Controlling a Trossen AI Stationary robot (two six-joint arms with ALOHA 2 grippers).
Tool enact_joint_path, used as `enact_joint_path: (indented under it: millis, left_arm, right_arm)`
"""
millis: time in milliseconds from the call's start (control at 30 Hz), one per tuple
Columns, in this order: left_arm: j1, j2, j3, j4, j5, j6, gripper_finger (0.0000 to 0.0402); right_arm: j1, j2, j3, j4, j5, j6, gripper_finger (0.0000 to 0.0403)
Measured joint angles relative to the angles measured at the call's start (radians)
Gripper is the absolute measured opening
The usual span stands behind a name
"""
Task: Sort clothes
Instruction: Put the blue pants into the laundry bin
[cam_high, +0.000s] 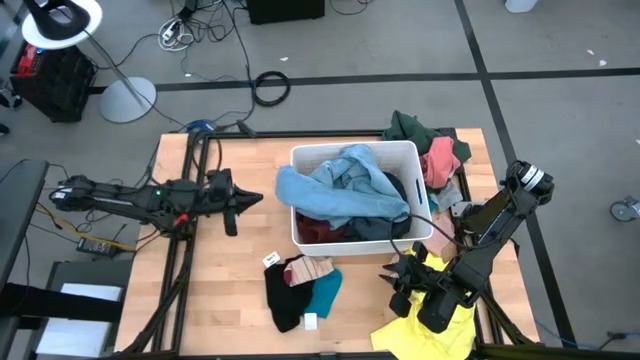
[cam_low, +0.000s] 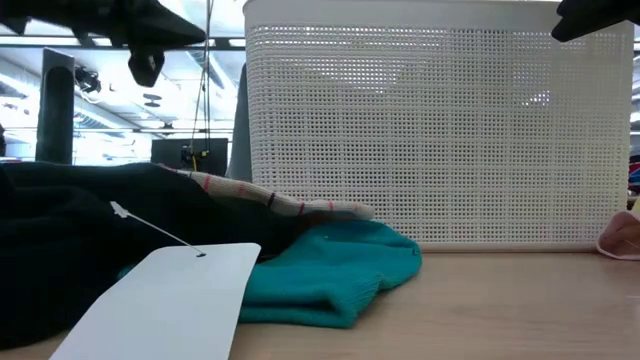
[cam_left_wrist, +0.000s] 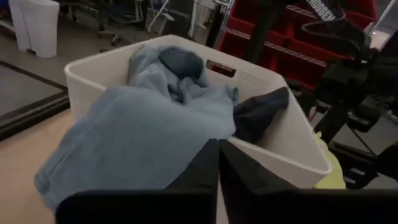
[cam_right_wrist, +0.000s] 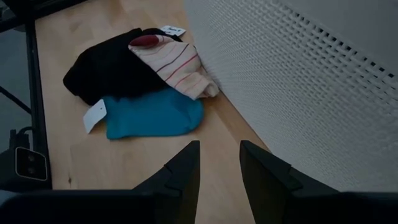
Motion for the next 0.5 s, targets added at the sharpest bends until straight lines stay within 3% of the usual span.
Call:
enact_joint_path:
  millis: [367, 500]
  left_arm:
    - [0.002, 0.006, -0.049, -0.013, -0.068, 0.025, 0.0174]
    - [0.002, 0.057, -0.049, -0.083, -0.067, 0.041, 0.0197]
  right_arm:
    - [-0.002, 0.000, 0.000, 0.008, 0.004, 0.005, 0.0114]
    - [-0.002, 0.000, 0.000, 0.008, 0.004, 0.005, 0.0114]
